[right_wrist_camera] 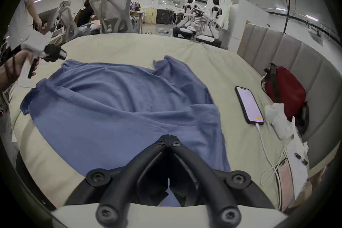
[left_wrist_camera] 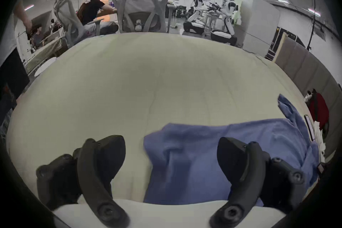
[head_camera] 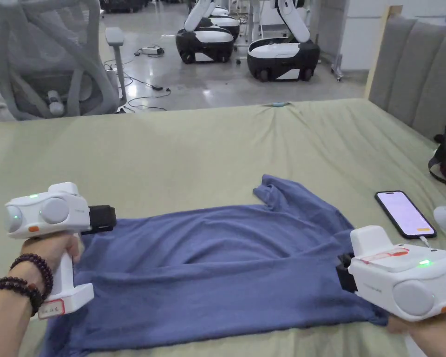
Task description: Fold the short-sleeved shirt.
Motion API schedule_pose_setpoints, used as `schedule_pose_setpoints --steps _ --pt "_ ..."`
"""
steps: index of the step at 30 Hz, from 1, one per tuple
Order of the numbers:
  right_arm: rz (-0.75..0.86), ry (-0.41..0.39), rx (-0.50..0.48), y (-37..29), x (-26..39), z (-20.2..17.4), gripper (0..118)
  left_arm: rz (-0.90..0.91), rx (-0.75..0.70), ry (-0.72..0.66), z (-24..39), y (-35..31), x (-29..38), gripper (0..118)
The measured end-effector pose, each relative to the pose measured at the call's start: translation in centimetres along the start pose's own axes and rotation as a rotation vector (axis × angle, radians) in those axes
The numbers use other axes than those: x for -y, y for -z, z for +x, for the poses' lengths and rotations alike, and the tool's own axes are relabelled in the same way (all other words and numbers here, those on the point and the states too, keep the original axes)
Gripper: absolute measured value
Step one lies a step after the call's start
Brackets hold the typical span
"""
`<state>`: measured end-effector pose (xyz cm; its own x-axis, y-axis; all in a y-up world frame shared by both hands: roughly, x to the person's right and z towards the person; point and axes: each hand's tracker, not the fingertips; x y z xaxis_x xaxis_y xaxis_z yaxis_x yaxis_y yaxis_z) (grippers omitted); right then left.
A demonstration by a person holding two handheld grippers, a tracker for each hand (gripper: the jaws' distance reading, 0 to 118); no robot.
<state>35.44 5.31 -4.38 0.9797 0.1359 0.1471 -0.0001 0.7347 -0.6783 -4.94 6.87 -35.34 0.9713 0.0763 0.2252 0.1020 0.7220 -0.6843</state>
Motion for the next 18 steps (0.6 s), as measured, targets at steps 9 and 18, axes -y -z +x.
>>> schedule_pose_setpoints --steps 9,18 --pt "-0.003 -0.001 -0.009 1.3 -1.7 0.7 0 -0.090 -0.027 0.040 -0.3 6.2 -0.1 28" --pt "0.007 0.073 0.008 8.8 -11.8 5.6 63 -0.039 0.030 0.053 0.2 2.8 -0.1 1"
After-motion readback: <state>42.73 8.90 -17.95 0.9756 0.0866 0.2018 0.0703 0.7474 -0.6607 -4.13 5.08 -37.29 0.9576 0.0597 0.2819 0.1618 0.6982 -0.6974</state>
